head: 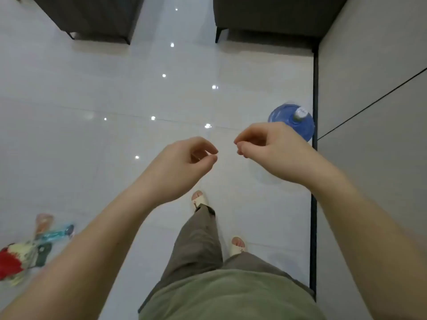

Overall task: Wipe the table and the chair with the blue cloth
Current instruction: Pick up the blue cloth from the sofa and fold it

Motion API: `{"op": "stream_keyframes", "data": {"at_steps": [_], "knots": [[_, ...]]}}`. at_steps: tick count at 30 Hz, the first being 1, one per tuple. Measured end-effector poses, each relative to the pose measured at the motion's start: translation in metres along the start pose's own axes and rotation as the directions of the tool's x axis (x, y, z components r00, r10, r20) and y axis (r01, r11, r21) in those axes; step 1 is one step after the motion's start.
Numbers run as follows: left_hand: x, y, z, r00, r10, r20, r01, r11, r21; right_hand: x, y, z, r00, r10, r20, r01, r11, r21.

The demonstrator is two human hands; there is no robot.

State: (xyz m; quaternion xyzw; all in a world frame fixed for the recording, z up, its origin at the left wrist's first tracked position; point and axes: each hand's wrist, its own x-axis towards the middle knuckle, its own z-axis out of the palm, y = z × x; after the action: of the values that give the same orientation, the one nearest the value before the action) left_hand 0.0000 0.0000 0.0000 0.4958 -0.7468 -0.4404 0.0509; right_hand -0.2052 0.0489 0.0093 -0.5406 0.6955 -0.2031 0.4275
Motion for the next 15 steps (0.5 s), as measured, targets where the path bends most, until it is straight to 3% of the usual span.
{"op": "stream_keyframes", "data": {"at_steps": [4,15], "knots": [[0.037,-0.003,-0.032,0.999,-0.047,0.021,0.046,0.999,0.005,0.044,-0.019,-0.011,0.996,0.07,-0.061,-0.065,0.995,0.075],[0.175,0.006,-0.129,0.991,0.054,0.122,-0.057,0.998,0.019,0.153,-0.054,-0.05,0.973,0.177,-0.15,-0.152,0.974,0.165]]}}
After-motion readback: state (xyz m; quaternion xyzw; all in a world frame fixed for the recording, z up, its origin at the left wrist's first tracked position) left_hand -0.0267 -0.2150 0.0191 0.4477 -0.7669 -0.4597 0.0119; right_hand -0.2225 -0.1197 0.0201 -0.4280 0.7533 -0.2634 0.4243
